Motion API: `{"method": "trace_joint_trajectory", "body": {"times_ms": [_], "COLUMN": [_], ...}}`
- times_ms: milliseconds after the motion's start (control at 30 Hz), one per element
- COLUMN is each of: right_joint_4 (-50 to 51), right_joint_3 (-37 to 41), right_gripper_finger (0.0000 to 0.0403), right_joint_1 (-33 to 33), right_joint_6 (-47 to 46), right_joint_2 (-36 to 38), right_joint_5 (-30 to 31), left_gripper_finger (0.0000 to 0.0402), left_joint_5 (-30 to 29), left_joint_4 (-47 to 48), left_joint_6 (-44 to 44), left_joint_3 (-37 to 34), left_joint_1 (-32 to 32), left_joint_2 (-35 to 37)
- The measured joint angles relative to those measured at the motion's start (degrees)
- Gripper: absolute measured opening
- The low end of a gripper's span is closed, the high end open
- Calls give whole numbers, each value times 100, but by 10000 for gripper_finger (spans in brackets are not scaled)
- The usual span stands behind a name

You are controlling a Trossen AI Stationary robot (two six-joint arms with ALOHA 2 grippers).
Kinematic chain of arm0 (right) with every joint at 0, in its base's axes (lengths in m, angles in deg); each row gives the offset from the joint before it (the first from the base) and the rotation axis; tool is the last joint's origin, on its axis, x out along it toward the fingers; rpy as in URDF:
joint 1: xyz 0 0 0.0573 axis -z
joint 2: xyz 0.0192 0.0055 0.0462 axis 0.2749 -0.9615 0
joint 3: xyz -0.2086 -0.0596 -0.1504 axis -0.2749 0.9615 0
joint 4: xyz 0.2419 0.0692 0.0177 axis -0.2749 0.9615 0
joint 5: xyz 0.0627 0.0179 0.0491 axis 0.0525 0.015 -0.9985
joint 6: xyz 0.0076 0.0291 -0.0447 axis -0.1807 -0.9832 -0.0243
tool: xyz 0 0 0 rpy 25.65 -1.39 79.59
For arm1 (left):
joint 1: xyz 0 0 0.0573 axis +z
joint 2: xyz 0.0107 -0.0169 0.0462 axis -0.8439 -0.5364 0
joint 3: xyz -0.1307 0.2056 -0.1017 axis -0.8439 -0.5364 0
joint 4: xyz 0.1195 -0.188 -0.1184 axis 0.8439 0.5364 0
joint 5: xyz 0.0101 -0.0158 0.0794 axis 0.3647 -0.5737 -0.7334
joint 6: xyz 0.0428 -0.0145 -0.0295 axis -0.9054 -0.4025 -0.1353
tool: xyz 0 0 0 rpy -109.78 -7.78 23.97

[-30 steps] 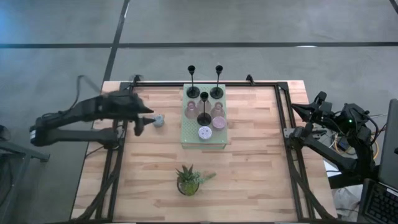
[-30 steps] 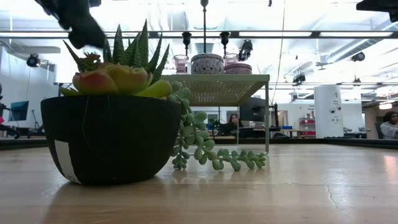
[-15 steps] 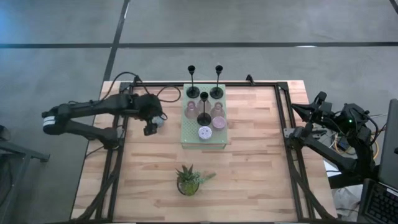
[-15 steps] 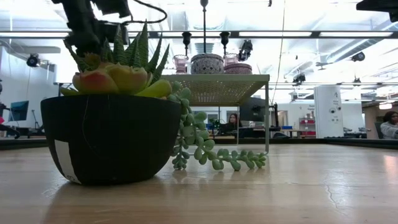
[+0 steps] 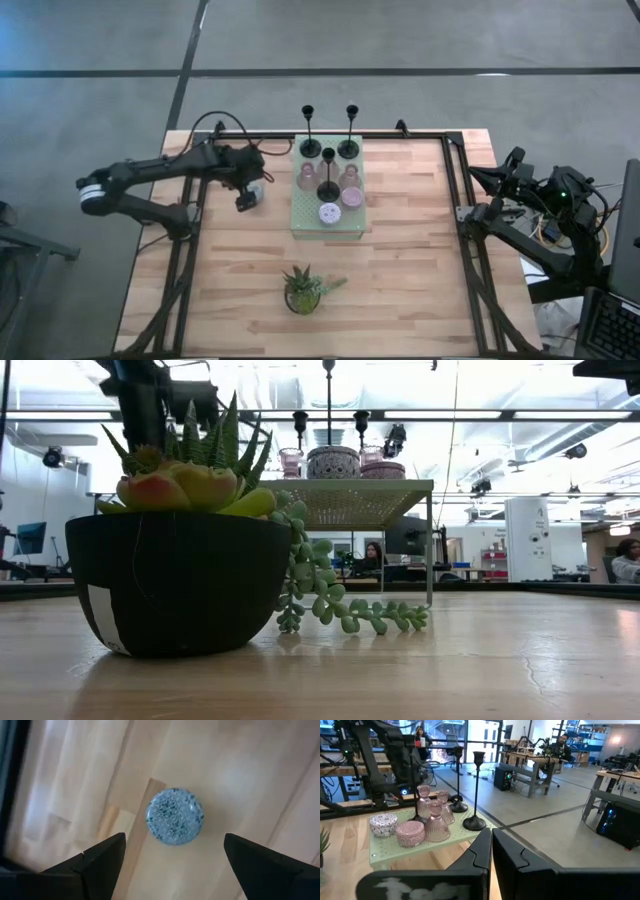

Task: Pick & Place candle stick holders
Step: Put the blue scented candle on the shelf

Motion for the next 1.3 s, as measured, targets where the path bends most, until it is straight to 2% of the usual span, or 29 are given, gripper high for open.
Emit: {"method": "trace_joint_trajectory", "body": {"times_ms": [100, 267, 633, 900, 1300], "right_joint_4": [1, -1, -1, -1, -1], "right_joint_3": [0, 0, 0, 0, 0], "right_gripper_finger": [8, 8, 8, 8, 8], "right_joint_1": [-1, 0, -2, -1, -2], "right_joint_6": [0, 1, -1, -1, -1], "right_joint_2": [0, 0, 0, 0, 0], "right_joint_5": [-1, 0, 0, 0, -2], "left_gripper_finger": [340, 339, 337, 337, 337], "left_joint_5": [200, 189, 256, 605, 701], "left_joint_4": [-298, -389, -661, -711, -1157], "left_joint_6": [284, 741, 1673, 1815, 1753], "left_joint_3": [-89, -138, -308, -313, -410], "left_joint_1": [222, 460, 646, 653, 718], "left_joint_2": [-93, -316, -763, -1216, -1670]}}
